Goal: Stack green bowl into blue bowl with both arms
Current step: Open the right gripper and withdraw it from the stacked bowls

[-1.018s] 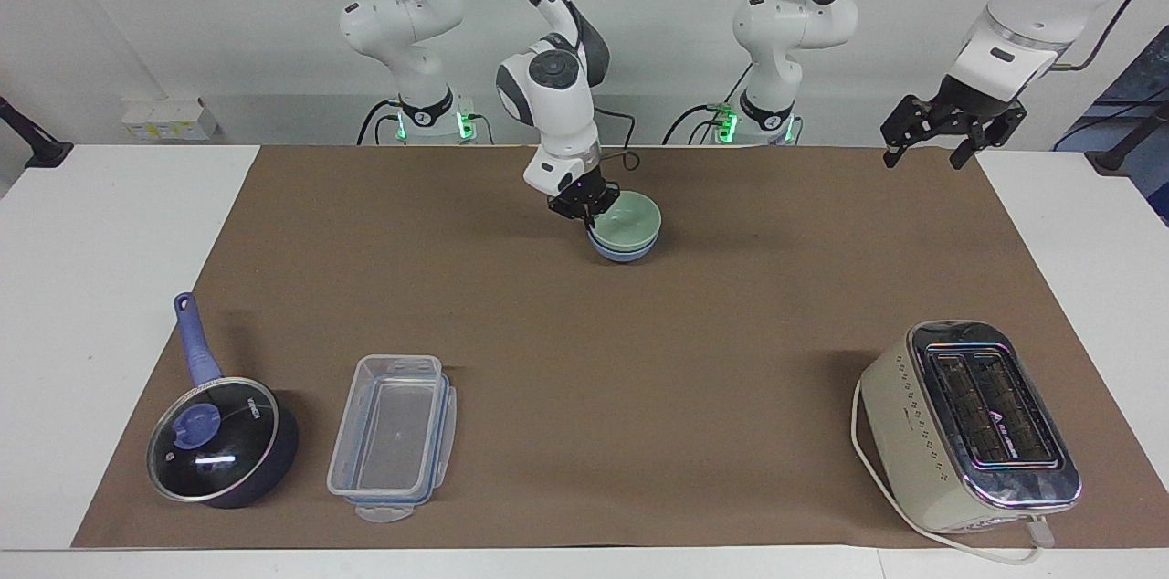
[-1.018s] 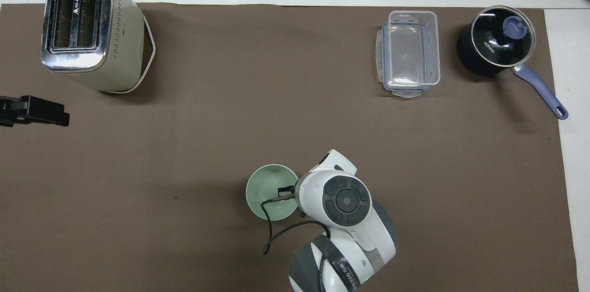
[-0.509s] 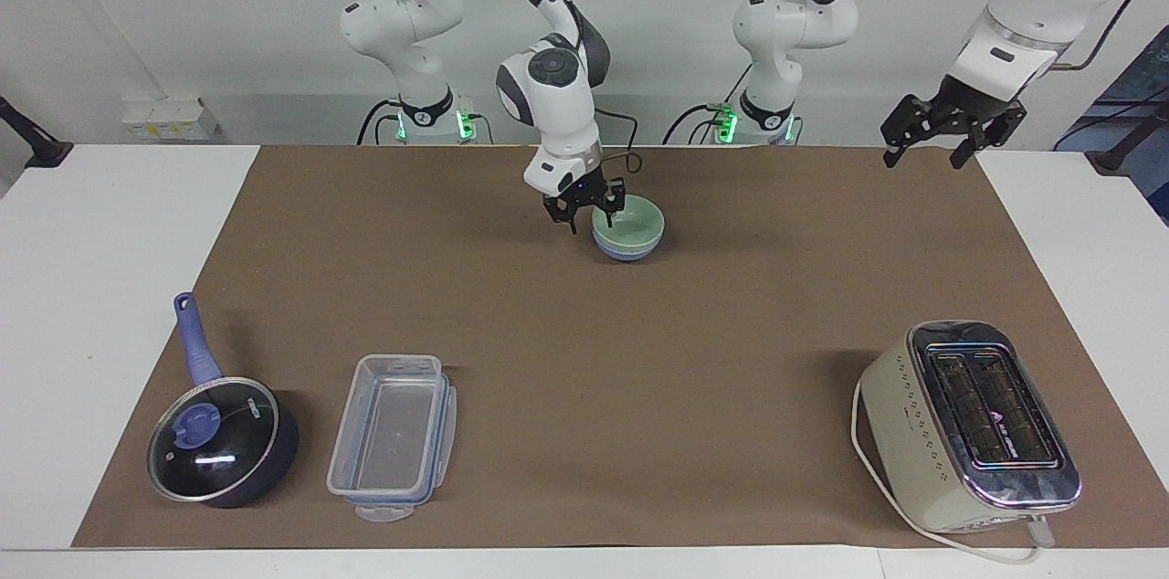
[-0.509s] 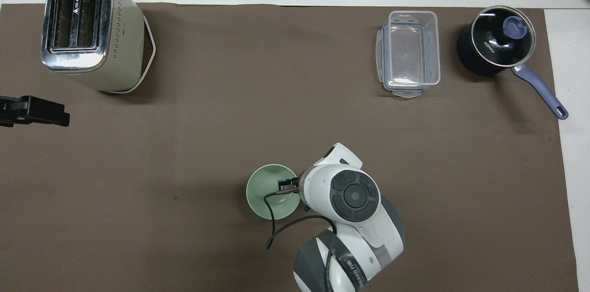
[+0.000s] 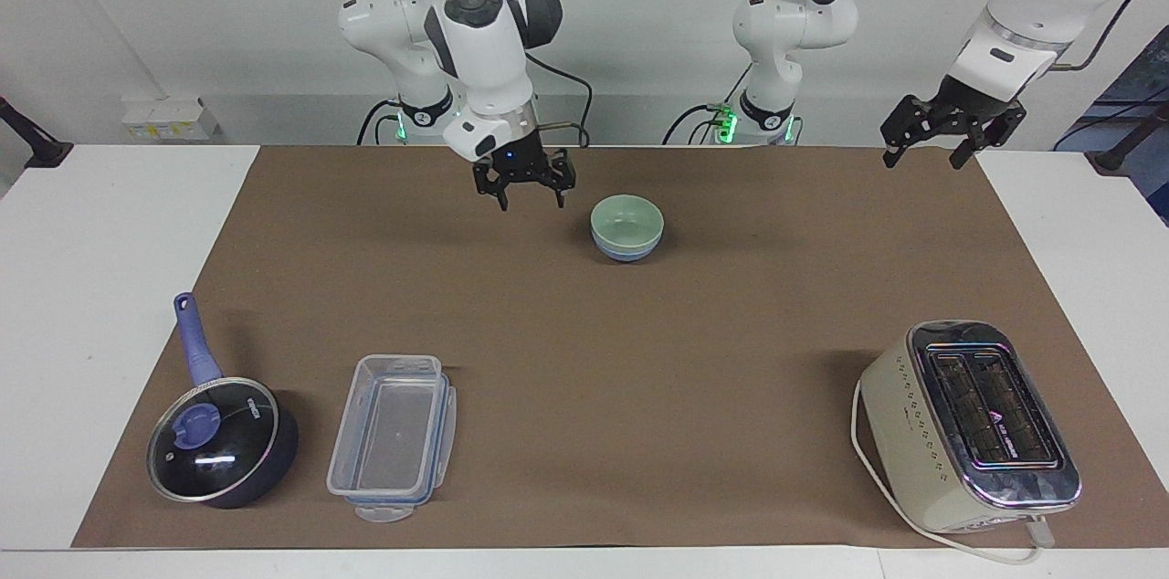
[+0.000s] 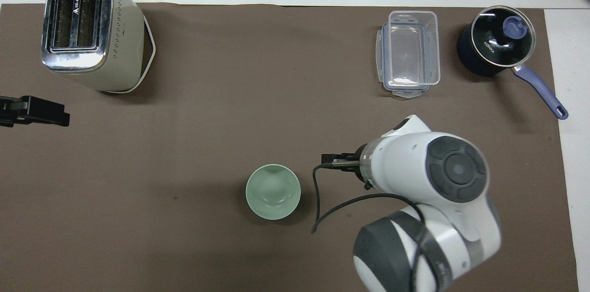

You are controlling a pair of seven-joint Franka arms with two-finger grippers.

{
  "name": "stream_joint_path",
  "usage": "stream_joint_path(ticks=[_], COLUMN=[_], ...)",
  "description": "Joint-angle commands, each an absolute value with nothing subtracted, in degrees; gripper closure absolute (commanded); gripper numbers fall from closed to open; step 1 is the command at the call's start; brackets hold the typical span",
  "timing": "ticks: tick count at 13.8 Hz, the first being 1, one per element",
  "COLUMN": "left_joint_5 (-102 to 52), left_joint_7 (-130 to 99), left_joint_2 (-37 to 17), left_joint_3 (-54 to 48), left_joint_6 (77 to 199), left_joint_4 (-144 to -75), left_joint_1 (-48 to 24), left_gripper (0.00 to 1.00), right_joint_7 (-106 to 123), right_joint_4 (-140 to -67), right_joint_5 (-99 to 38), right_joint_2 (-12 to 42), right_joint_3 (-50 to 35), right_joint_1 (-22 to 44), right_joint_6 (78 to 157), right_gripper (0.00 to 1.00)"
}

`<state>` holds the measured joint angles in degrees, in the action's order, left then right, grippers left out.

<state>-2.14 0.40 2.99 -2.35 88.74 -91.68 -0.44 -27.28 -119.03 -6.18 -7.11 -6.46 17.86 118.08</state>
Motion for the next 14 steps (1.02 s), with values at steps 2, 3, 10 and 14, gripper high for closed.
stream_joint_path(ticks=[2,3,10,14], left_joint_5=[-1.1,-1.1,-1.1,-1.1], left_joint_7=[0.4,0.4,0.4,0.4], left_joint_2=[3.0,3.0,3.0,3.0], left_joint_3=[-2.9,-2.9,-2.9,-2.9], left_joint_6=[87.2,87.2,87.2,87.2], left_joint_4=[-90.7,-90.7,-90.7,-90.7], left_joint_1=[0.3,0.2,0.2,0.3], left_gripper=[0.00,0.00,0.00,0.00], right_joint_7=[-20.7,-18.7,-13.2,-13.1], right_joint_4=[-111.7,-109.3,-90.3,-80.2], right_joint_5=[-3.4,-3.2,3.1,2.9], right_joint_2=[-8.3,-7.8,-1.3,4.3], right_joint_3=[-7.0,-7.0,-7.1,-7.1], right_joint_1=[8.9,6.4,-0.7,-2.0], right_joint_6=[108.9,107.5,94.1,86.0], right_gripper=[0.00,0.00,0.00,0.00])
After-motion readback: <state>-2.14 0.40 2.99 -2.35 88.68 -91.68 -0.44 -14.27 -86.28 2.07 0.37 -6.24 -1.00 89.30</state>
